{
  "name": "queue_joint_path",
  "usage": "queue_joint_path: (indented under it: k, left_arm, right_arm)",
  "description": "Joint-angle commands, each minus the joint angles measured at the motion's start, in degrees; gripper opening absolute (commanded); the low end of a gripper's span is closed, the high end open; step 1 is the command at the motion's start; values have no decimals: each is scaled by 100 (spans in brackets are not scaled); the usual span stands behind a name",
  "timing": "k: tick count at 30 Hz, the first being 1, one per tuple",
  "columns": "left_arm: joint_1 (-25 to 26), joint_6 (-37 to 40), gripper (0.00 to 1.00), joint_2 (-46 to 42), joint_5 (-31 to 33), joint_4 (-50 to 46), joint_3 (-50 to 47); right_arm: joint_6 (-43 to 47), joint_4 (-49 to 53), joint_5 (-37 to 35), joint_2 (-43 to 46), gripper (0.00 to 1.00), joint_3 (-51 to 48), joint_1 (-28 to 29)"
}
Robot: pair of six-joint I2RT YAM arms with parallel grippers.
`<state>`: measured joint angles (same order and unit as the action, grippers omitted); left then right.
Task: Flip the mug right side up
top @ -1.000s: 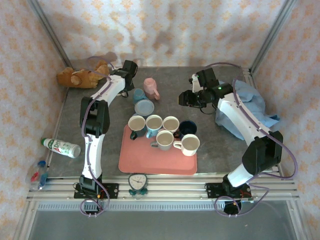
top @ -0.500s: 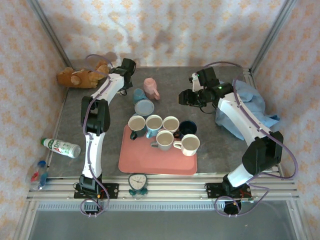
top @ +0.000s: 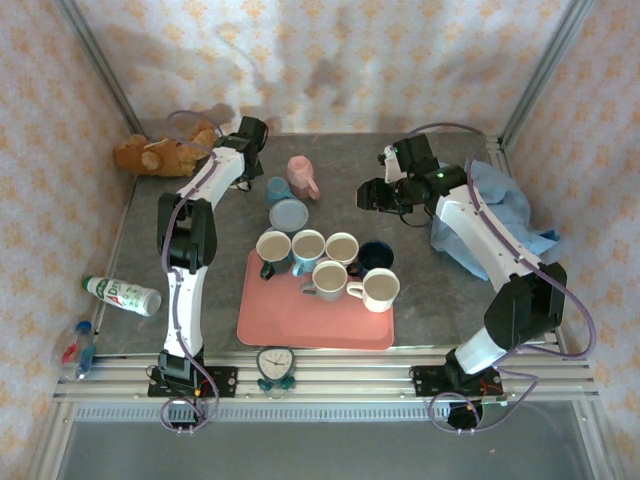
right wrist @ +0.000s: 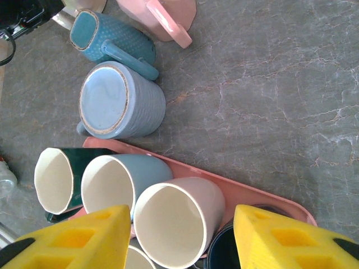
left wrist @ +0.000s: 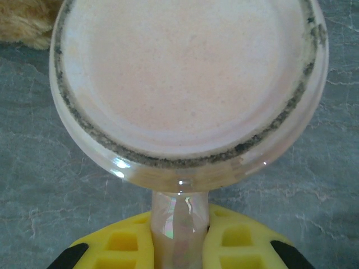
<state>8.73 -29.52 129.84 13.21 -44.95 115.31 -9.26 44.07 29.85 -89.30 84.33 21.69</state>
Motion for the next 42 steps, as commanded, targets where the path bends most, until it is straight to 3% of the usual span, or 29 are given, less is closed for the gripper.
queue_joint_path:
  k: [1, 12, 25, 28, 32, 36, 42]
  left_arm:
    - [-29, -80, 0, -860, -234, 138, -228]
    - [-129, -555, 0, -2006, -1087, 531, -1018]
    - [-586, -1647, 0, -3606, -3056, 1688, -2354]
    - [-674, -1974, 0, -3923, -3558, 2127, -2748]
    - [-732, -2415, 0, -4339, -4094, 2759, -3246]
    - [-750, -2719, 0, -4657, -4657, 3305, -3636]
    - [-741, -3742, 0, -5234, -5054, 4844, -4621]
  right_arm:
    - [-91, -104, -22, 263, 52, -52, -45]
    - [-796, -665, 167, 547, 50, -446, -35]
    - [-2665, -1477, 886, 342, 51, -486, 151]
    - [-3332, -1850, 848, 378, 52, -550, 257]
    - [-4728, -3215, 879, 558, 53, -1090, 382]
    - [-5934, -4128, 473, 755, 57, -1575, 507]
    - [-6816, -4844, 222, 874, 57, -1815, 633]
